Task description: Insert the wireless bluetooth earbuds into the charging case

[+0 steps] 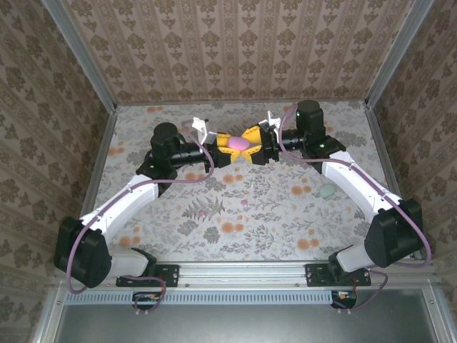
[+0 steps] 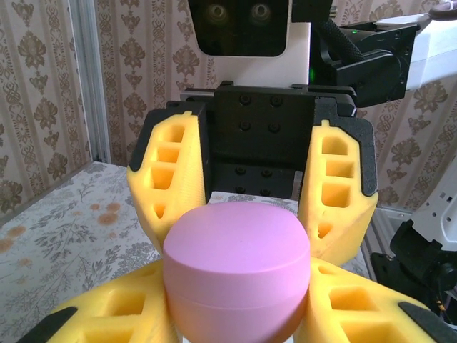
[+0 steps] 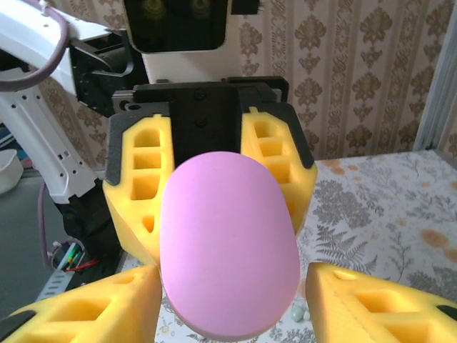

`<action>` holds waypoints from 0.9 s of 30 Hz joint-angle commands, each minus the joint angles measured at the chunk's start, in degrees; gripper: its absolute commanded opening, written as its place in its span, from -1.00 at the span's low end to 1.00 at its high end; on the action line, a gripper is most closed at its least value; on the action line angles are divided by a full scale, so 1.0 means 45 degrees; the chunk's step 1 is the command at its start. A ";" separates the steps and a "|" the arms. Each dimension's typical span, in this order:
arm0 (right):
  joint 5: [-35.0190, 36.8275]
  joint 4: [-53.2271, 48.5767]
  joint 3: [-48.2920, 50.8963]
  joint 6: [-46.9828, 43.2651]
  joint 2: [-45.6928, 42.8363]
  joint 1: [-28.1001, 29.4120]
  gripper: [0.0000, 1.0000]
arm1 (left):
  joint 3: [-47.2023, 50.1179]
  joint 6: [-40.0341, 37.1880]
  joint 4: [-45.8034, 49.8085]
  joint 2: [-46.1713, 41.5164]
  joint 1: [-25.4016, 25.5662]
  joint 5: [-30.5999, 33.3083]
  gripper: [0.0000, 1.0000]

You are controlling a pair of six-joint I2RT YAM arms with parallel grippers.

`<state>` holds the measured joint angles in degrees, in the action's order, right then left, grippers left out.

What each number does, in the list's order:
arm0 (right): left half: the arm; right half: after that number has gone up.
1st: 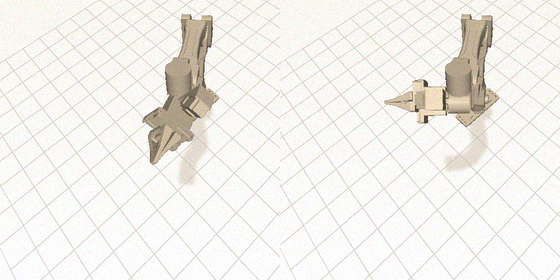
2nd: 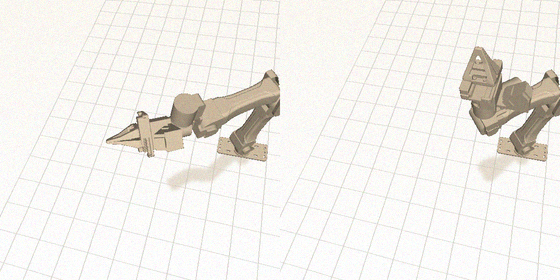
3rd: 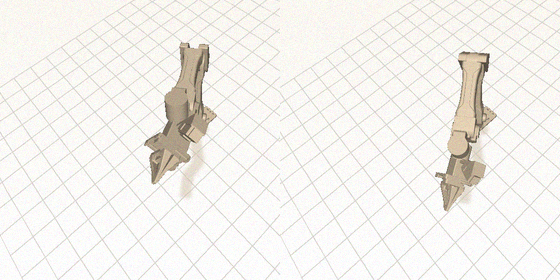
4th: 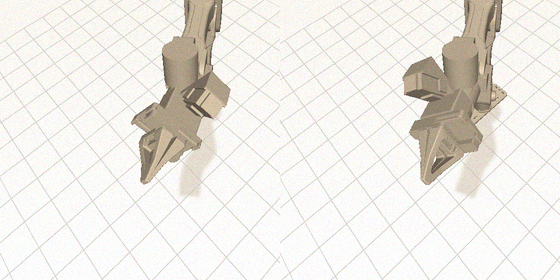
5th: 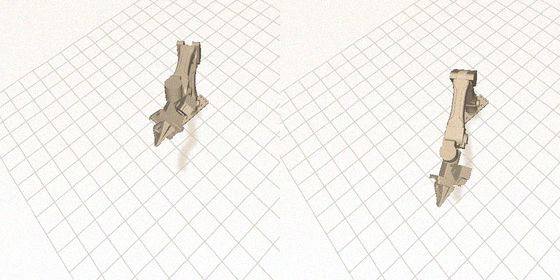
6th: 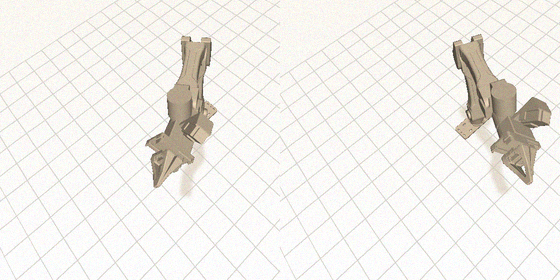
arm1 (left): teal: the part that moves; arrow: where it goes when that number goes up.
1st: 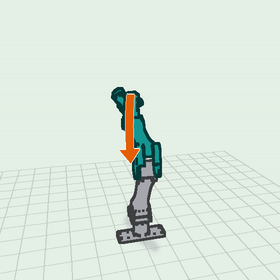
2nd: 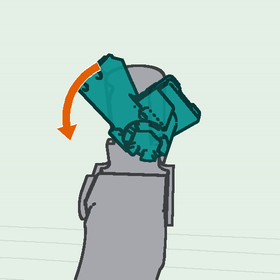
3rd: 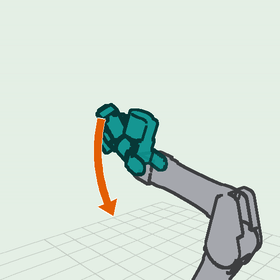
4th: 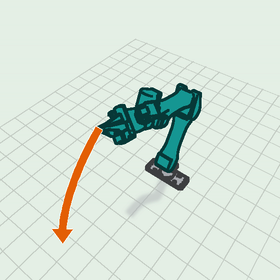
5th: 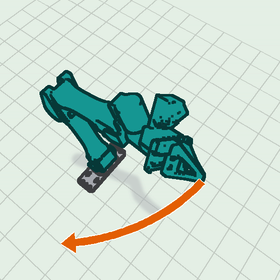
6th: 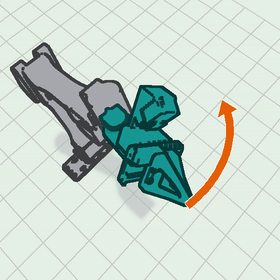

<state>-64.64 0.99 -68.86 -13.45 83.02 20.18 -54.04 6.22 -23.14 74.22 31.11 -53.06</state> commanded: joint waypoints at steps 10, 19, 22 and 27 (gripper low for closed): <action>0.1320 0.0072 0.0033 0.4295 -0.1234 -0.0333 0.39 | 0.1146 0.0623 -0.2657 -0.0623 0.0059 0.2231 -0.40; 0.2154 -0.2198 -0.1122 0.7807 -0.1137 -0.0182 0.31 | 0.2244 0.2049 -0.6011 -0.0112 0.0131 0.2553 -0.39; 0.2147 -0.3370 -0.1626 0.7358 -0.0889 0.0065 0.30 | 0.2320 0.2082 -0.6263 -0.0018 0.0248 0.2674 -0.39; 0.2304 -0.4107 -0.2020 0.6985 -0.0298 0.0215 0.30 | 0.2273 0.2219 -0.6401 0.0070 0.0351 0.2657 -0.39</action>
<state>-55.51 -13.04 -76.18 17.23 79.79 20.73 -43.88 14.46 -47.97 73.95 32.36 -41.39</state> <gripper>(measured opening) 0.651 0.353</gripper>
